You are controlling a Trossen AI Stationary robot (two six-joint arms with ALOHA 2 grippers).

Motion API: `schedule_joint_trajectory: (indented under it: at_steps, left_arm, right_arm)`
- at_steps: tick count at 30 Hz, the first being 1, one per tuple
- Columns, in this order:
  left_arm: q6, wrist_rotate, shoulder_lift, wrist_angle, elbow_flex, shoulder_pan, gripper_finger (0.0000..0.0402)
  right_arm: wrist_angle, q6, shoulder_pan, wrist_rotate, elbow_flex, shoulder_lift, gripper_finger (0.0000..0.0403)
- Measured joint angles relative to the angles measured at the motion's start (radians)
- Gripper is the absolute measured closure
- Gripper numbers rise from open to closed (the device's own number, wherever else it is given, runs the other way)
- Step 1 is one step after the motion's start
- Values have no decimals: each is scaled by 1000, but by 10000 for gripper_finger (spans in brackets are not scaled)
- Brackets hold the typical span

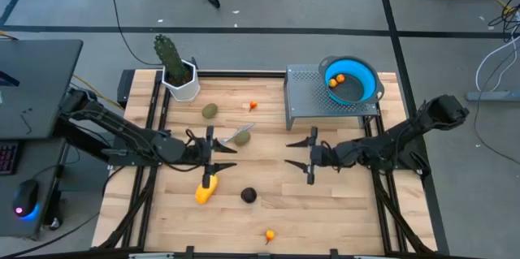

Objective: Pick & Place Fruit
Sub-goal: Put the plum into the blue strainer bowl on the shelf

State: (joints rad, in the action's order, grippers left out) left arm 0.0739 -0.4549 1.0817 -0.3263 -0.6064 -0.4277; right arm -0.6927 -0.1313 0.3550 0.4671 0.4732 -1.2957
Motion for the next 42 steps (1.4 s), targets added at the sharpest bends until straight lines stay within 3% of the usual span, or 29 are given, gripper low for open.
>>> schedule_joint_trajectory:
  at_steps: [5,14,20,25,32,38,42]
  left_arm:
    - [-24,-5,41,10,-13,-8,219]
    - [-138,-106,226,64,-179,21,219]
    - [-23,33,264,186,-214,23,219]
    - [179,182,316,280,-207,-14,219]
    - [229,88,483,332,-208,-84,219]
    - [265,135,599,258,-208,-89,219]
    - [273,134,608,233,-208,-89,219]
  right_arm:
    - [-20,-71,-51,-62,0,0,169]
    - [-30,-137,-128,-84,0,0,169]
    - [-29,-129,-133,-86,0,0,169]
    - [-22,-78,-106,-86,0,0,169]
    - [-22,24,-58,-86,0,0,169]
    - [21,100,4,-85,1,0,169]
    - [67,166,46,-86,1,0,169]
